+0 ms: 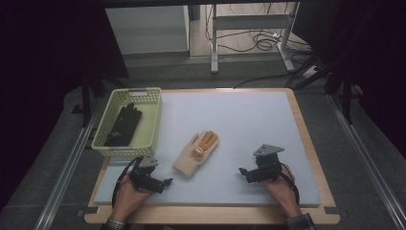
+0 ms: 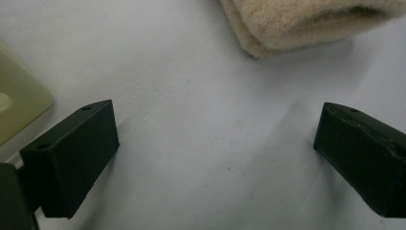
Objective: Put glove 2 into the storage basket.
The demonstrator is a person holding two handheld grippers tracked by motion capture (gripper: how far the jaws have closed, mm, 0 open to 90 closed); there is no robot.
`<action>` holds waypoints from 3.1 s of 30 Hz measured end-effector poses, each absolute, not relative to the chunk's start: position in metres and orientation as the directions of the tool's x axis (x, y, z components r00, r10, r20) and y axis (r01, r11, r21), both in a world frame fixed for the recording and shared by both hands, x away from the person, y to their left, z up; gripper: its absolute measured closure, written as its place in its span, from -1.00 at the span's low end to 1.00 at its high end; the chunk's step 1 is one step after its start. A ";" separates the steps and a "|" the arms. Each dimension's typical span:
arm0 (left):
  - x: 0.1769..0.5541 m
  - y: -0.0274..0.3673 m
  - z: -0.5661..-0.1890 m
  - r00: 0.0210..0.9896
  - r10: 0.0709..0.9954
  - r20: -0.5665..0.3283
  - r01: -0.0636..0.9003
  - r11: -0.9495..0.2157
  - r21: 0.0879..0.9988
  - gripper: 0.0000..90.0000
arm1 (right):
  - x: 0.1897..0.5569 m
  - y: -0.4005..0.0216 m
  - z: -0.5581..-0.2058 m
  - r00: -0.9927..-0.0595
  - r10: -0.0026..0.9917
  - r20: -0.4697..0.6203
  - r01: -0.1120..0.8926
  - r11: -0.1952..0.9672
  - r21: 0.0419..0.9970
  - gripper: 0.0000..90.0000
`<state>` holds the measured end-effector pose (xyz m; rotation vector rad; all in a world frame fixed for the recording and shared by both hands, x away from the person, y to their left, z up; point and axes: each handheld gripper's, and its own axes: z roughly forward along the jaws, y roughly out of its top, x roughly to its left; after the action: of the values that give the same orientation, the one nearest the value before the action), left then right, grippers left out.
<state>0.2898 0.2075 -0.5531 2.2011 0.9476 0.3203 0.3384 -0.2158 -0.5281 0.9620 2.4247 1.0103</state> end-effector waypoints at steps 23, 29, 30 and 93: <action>0.287 0.196 -0.539 0.706 0.700 -0.102 0.548 -0.450 0.705 -0.99 | 0.341 -0.216 -0.535 -0.707 0.705 -0.049 0.480 0.530 0.699 -0.94; 0.292 0.179 -0.526 0.718 0.688 -0.101 0.541 -0.461 0.704 -1.00 | 0.341 -0.216 -0.535 -0.707 0.705 -0.049 0.480 0.530 0.699 -0.94; 0.293 0.175 -0.523 0.720 0.686 -0.103 0.541 -0.463 0.702 -1.00 | 0.341 -0.216 -0.535 -0.707 0.705 -0.049 0.480 0.530 0.699 -0.94; 0.363 0.107 -0.499 0.640 0.764 -0.086 0.628 -0.455 0.632 0.64 | 0.341 -0.216 -0.535 -0.707 0.705 -0.049 0.480 0.530 0.699 -0.94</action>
<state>0.3630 0.1068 -0.4988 2.2227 1.0790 0.2773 0.3406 -0.2163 -0.5349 0.9823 2.4466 0.9703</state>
